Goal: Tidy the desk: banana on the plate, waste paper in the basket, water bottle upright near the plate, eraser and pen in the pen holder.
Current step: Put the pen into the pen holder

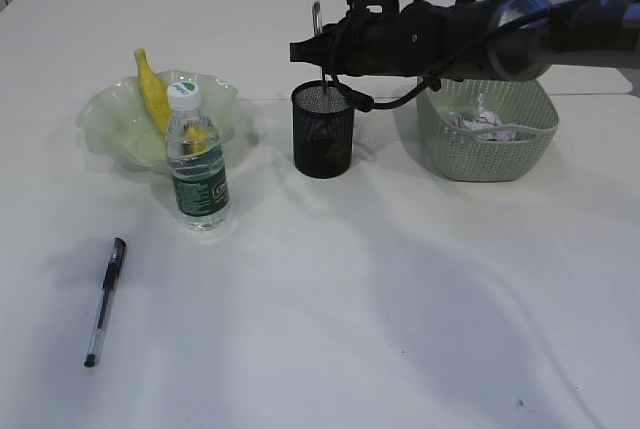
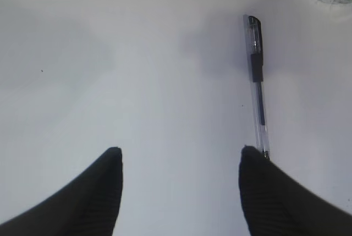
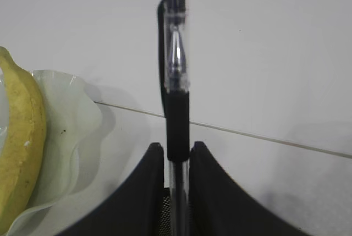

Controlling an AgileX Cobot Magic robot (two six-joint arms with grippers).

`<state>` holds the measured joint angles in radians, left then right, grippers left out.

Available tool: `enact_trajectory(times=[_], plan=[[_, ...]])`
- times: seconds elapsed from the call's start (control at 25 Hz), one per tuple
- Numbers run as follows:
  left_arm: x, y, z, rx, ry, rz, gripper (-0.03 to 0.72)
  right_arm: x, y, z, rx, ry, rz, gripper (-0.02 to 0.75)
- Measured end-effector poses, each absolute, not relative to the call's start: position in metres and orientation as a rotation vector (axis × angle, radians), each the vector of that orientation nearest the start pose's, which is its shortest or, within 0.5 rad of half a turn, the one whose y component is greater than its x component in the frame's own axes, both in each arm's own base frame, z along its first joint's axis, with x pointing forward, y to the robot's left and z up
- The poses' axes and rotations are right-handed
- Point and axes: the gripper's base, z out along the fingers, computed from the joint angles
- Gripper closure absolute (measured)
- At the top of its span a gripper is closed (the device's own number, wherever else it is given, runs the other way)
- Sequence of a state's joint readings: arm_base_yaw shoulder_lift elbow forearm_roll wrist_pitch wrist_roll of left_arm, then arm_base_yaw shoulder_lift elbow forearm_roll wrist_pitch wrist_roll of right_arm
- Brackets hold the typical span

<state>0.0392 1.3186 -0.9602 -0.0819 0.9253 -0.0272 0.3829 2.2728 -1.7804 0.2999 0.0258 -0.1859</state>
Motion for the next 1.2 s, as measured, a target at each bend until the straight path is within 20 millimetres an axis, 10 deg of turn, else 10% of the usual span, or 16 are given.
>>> enact_trajectory(times=[0.6,1.2], plan=[[0.248,0.004,0.276,-0.143,2.762,-0.100,0.222,0.493,0.200,0.201,-0.282,2.010,0.331,0.591],[0.245,0.003,0.274,-0.143,2.798,-0.103,0.222,0.434,0.191,0.272,-0.473,2.357,0.402,0.591]])
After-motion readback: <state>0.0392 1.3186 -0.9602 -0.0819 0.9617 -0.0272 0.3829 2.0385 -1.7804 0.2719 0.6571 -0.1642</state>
